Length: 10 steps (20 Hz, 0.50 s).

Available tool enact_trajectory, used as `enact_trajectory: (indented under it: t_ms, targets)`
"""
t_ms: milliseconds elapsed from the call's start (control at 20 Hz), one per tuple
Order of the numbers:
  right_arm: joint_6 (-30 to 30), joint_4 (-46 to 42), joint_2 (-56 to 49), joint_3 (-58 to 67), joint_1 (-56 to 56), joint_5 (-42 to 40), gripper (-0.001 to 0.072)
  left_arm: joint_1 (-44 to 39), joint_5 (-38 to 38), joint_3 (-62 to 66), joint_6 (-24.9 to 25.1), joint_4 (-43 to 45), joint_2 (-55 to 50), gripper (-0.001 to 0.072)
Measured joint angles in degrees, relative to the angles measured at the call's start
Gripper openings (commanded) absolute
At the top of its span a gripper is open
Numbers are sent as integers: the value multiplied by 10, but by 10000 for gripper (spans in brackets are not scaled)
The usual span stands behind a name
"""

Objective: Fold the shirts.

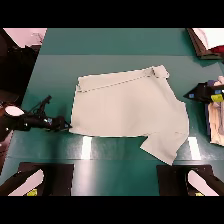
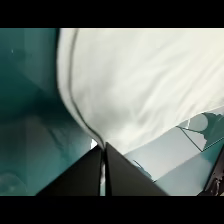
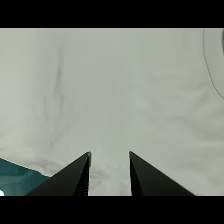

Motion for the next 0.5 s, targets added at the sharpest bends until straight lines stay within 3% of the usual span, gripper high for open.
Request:
enact_trajectory:
  t_ms: [50,100,150,500]
  targets:
    - [0,-8,9,-24,-28,5,336,0,-8,22,0,0,2,23]
    - [2,-19,17,-49,-58,7,431,0,-14,46,0,0,3,23]
    - [2,-31,26,-78,-91,7,460,0,-19,66,1,-1,4,24]
    - [2,-64,43,-260,-238,1,449,0,-28,135,0,-11,6,24]
